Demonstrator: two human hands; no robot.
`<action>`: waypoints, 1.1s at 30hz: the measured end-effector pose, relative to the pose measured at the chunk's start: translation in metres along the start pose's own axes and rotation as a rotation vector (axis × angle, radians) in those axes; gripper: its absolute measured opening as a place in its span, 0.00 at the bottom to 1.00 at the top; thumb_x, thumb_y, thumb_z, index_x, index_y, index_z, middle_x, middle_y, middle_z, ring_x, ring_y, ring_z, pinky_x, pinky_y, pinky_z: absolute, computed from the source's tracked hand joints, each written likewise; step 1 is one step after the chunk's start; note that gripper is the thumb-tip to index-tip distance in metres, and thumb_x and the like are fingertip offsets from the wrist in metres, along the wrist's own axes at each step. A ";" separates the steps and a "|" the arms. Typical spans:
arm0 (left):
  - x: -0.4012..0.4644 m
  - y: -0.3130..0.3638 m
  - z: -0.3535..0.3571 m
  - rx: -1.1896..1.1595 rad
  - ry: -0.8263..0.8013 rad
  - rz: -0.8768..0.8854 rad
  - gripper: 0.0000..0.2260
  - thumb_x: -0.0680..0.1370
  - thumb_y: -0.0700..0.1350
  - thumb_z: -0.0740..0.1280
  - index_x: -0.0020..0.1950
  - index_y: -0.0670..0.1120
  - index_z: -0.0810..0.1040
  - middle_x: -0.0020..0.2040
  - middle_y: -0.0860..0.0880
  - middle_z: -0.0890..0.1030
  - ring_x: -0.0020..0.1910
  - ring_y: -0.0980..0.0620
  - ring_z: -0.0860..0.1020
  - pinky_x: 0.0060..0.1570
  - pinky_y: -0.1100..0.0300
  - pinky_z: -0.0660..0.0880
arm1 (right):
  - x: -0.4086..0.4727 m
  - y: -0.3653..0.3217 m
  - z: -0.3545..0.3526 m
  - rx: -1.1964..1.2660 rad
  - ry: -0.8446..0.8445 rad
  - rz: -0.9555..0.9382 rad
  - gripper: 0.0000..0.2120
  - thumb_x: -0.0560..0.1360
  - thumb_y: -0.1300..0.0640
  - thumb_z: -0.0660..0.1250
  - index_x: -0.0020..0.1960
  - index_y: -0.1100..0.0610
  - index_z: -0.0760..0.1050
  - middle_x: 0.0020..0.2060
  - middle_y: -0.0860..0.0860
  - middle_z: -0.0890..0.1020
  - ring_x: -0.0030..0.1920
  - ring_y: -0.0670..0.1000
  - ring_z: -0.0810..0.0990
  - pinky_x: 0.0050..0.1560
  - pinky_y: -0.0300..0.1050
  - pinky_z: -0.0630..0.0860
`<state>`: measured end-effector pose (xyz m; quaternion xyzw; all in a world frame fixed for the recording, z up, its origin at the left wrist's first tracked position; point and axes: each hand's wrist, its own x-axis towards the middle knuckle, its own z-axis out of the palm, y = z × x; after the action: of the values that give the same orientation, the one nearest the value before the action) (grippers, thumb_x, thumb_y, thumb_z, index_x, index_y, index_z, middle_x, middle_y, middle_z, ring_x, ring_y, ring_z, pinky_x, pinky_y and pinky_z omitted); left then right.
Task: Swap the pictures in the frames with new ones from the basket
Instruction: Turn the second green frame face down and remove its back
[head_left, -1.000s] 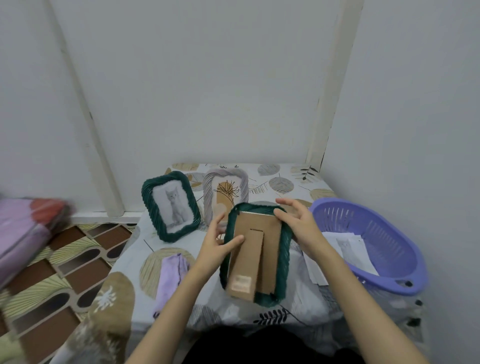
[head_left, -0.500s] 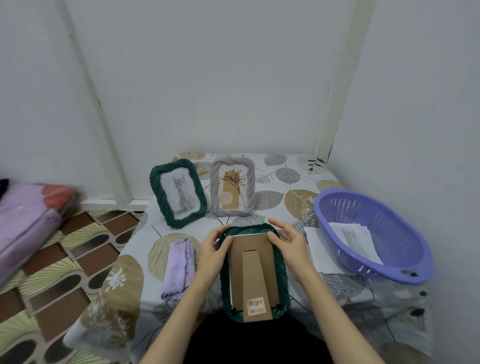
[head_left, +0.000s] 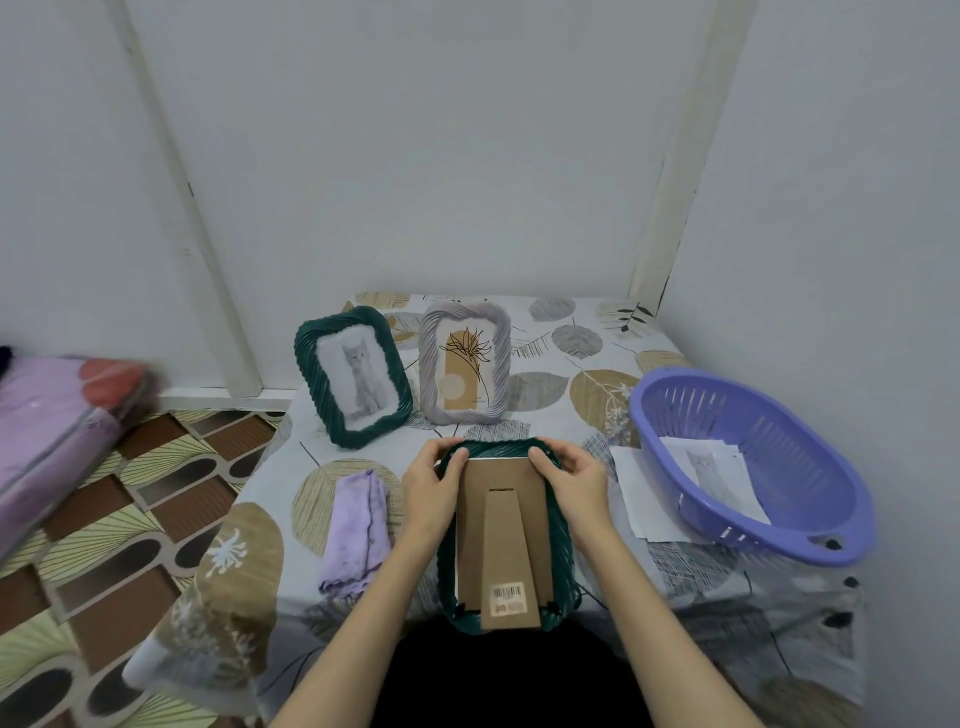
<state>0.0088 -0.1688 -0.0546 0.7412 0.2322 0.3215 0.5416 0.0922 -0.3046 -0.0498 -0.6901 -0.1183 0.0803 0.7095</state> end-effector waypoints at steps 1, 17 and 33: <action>0.001 -0.001 0.001 0.000 0.010 -0.006 0.04 0.77 0.40 0.65 0.50 0.46 0.77 0.47 0.52 0.79 0.49 0.56 0.75 0.48 0.68 0.71 | 0.001 0.000 0.001 0.013 0.003 0.013 0.10 0.71 0.64 0.70 0.52 0.62 0.79 0.48 0.56 0.82 0.48 0.48 0.79 0.48 0.33 0.76; 0.034 -0.042 0.010 0.261 -0.333 -0.130 0.19 0.76 0.36 0.65 0.66 0.42 0.69 0.60 0.43 0.76 0.62 0.47 0.73 0.60 0.63 0.66 | -0.039 0.041 -0.012 -1.224 -0.366 -0.055 0.52 0.58 0.22 0.37 0.76 0.48 0.45 0.75 0.54 0.41 0.75 0.53 0.37 0.68 0.66 0.34; -0.025 -0.035 -0.041 0.474 -0.572 0.136 0.36 0.56 0.70 0.65 0.59 0.51 0.76 0.64 0.59 0.64 0.66 0.61 0.59 0.66 0.64 0.54 | -0.036 0.020 -0.044 -1.047 -0.468 -0.094 0.46 0.55 0.20 0.58 0.69 0.40 0.62 0.75 0.51 0.52 0.75 0.55 0.45 0.73 0.58 0.44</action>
<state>-0.0386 -0.1485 -0.0851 0.9195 0.0899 0.0741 0.3754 0.0709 -0.3561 -0.0728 -0.9072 -0.3267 0.1302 0.2310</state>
